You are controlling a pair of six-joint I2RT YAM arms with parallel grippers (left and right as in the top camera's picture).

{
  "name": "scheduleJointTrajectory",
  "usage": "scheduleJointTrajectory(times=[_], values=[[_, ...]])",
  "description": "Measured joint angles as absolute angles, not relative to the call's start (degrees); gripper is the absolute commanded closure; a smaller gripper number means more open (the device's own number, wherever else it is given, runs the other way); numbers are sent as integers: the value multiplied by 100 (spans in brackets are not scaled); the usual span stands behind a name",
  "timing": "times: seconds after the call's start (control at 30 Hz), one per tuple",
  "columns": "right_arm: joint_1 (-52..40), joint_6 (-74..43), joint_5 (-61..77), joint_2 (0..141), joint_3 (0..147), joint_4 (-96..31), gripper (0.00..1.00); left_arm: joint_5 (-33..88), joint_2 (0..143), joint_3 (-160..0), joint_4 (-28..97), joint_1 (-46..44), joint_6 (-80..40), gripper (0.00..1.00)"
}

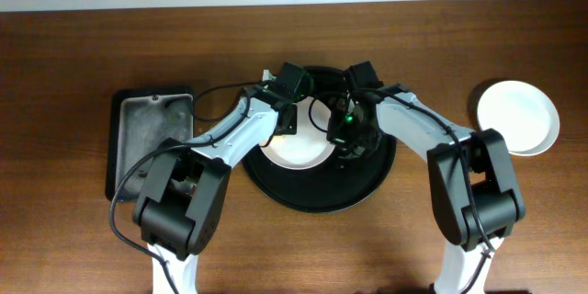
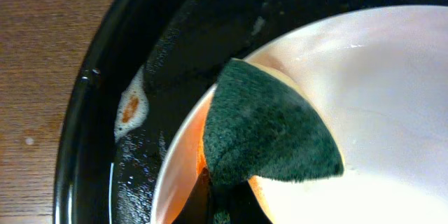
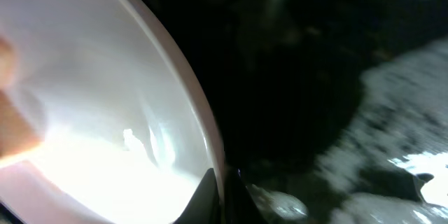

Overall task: Clean dirty plates on tray and stack at the side
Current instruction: 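Scrub the last plate with the sponge in the left gripper, then lift the last plate and stack it on the right-side plates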

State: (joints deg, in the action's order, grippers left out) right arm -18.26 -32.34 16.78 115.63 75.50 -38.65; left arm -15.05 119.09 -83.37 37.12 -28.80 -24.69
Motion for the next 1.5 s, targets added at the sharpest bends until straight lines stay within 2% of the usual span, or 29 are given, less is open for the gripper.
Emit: scheduleJointTrajectory(times=[0.2,0.27,0.5,0.73,0.9,1.13,1.5], values=[[-1841,-3081,486,11148,7513,-4357,96,-1243,11926,-8694,3916,-2897,-2469,100],[-1837,-2923,75,11131,7555,-4737,96,-1273,11926,-8755,3953,-2902,-2469,94],[-1820,-2329,-1278,11030,8512,-6156,96,-1358,11928,-8755,3988,-2851,-2453,94],[-1855,-1603,-2749,10672,9308,-6792,96,305,11928,-8755,3992,-2233,-2447,94],[-2947,-1544,-4287,10672,9330,-7063,96,475,11928,-8755,4010,-2241,-2447,94],[-3553,-2088,-5749,10669,9360,-7629,96,478,11928,-8755,4010,-2241,-2447,94],[-3750,-2427,-6040,10669,9360,-7723,96,478,11928,-8755,4010,-2241,-2447,94]])
